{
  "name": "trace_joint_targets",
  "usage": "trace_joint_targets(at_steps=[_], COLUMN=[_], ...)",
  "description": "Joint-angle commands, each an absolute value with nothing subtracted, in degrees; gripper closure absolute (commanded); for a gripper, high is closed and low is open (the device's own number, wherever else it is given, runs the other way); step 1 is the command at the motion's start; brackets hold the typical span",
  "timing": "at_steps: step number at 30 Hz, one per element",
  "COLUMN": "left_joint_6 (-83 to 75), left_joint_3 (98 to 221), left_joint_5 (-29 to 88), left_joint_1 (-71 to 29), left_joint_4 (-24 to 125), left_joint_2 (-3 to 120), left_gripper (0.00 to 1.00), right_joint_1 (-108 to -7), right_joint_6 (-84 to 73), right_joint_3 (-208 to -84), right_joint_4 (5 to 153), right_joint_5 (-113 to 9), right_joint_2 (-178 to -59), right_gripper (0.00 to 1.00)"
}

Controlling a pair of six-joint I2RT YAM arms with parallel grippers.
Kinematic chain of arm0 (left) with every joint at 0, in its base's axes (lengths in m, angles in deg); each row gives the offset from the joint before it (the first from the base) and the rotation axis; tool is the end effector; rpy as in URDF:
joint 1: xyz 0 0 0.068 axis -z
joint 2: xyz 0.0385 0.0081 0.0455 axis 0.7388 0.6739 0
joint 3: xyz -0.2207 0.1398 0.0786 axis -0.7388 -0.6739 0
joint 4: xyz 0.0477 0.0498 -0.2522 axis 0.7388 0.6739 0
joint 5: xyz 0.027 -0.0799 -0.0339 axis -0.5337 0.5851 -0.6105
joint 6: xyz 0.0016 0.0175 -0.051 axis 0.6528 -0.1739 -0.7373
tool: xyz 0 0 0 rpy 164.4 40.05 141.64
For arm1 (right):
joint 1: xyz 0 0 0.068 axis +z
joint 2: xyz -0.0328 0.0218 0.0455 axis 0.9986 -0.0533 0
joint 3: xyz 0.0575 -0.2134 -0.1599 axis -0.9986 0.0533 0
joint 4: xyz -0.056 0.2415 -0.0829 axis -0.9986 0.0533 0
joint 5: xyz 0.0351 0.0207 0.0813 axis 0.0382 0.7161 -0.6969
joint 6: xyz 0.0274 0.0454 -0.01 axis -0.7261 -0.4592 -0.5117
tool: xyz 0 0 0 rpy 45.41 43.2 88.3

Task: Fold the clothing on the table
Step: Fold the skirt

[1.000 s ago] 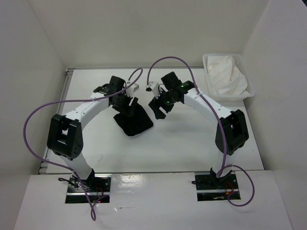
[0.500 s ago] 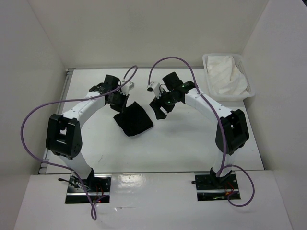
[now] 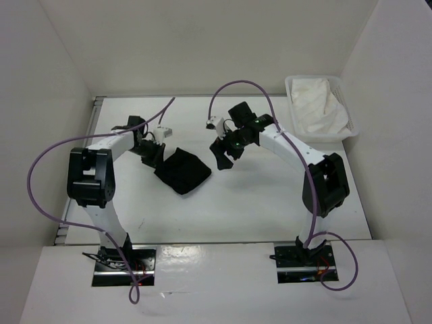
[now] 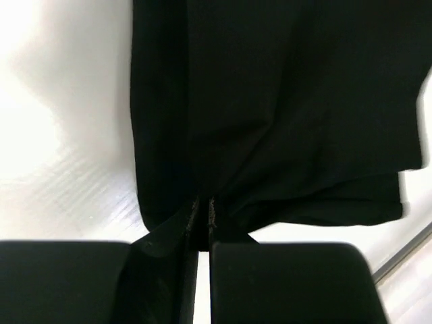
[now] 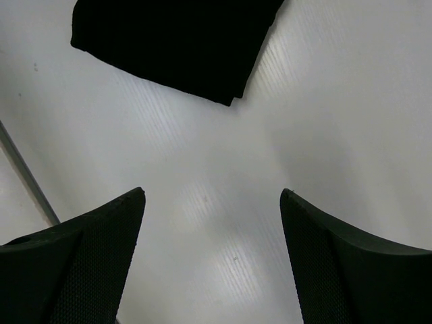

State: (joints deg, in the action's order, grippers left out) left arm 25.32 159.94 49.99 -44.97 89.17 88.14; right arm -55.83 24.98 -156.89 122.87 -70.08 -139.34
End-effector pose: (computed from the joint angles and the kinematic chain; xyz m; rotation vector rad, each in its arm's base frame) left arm 0.3637 -0.0340 0.1860 0.5906 2.6021 -0.6104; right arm 0.3183 0.2101 0.2730 -1.3234 2.2114 0.6293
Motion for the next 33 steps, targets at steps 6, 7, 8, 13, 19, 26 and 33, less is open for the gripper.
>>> trace_joint_targets(at_steps=[6,7,8,13,19,26,33], left_joint_6=[33.4,33.4,33.4,34.0,34.0,33.4,33.4], left_joint_3=[156.8,156.8,156.2,156.2,155.7,156.2,156.2], left_joint_5=[58.5,58.5,58.5,59.0,59.6,60.1,60.1], left_joint_1=[-47.3,-47.3,-47.9,-48.5,-49.0,-49.0,-49.0], left_joint_4=[91.5,91.0,91.0,91.0,91.0,91.0,91.0], left_joint_2=[91.5,91.5,91.5,91.5,91.5,91.5,91.5], left_gripper=[0.9,0.9,0.9,0.89,0.88,0.88,0.88], right_joint_1=[-48.6,-47.6,-46.7,-42.2,-39.9,-39.9,-39.4], right_joint_6=[19.5,18.8,18.1,16.7,16.1,15.5,14.0], right_joint_3=[-162.0,-163.0,-163.5,-167.8,-168.5,-165.5,-169.4], right_joint_4=[117.5,116.9,116.3,115.8,114.7,110.5,111.6], right_joint_5=[-64.6,-63.5,-62.4,-58.2,-56.4,-54.4,-55.6], right_joint_2=[-144.1,-145.5,-146.3,-151.4,-154.7,-156.5,-157.1], right_gripper=[0.16,0.16,0.16,0.16,0.16,0.16,0.16])
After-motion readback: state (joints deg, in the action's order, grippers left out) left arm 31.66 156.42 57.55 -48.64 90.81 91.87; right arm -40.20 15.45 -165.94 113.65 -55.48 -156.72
